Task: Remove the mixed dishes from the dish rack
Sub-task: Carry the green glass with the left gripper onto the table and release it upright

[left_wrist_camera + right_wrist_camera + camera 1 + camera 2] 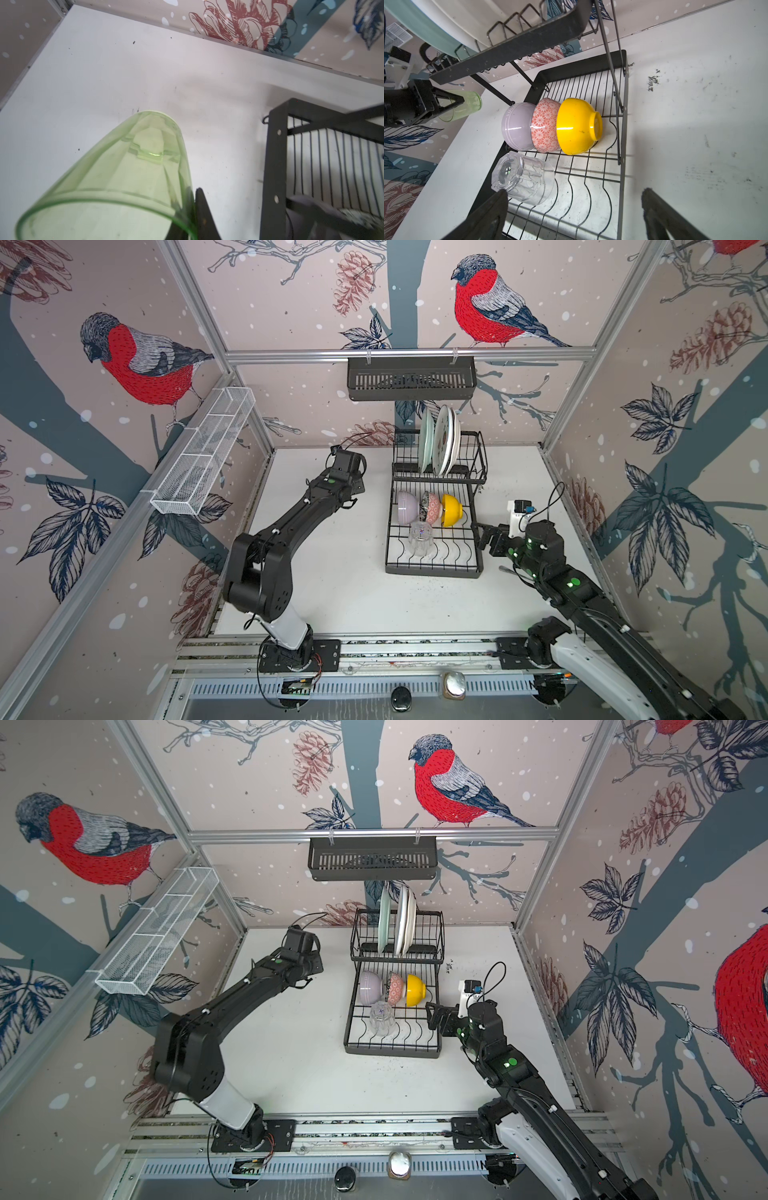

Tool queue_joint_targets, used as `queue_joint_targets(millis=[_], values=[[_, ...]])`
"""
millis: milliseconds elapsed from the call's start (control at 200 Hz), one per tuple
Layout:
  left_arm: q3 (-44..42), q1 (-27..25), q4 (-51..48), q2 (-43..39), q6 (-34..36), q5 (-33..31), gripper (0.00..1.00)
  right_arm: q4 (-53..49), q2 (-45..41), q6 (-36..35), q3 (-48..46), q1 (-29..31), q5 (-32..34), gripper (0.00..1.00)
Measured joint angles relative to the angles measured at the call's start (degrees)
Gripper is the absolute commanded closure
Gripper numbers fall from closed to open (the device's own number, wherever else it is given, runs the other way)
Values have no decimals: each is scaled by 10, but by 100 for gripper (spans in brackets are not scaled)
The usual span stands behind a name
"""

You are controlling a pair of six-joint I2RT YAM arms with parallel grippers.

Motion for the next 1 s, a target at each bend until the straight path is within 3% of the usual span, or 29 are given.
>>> queue_joint_targets(millis=[510, 795, 996], values=[[203, 115, -120, 197, 32, 48, 100, 5, 5, 0, -5, -33, -18, 0], [250, 177, -186, 242, 55, 105, 100, 4, 14, 0, -8, -67, -32, 0], [257, 184, -211, 247, 70, 112, 100, 5, 16, 0, -18, -75, -55, 1]])
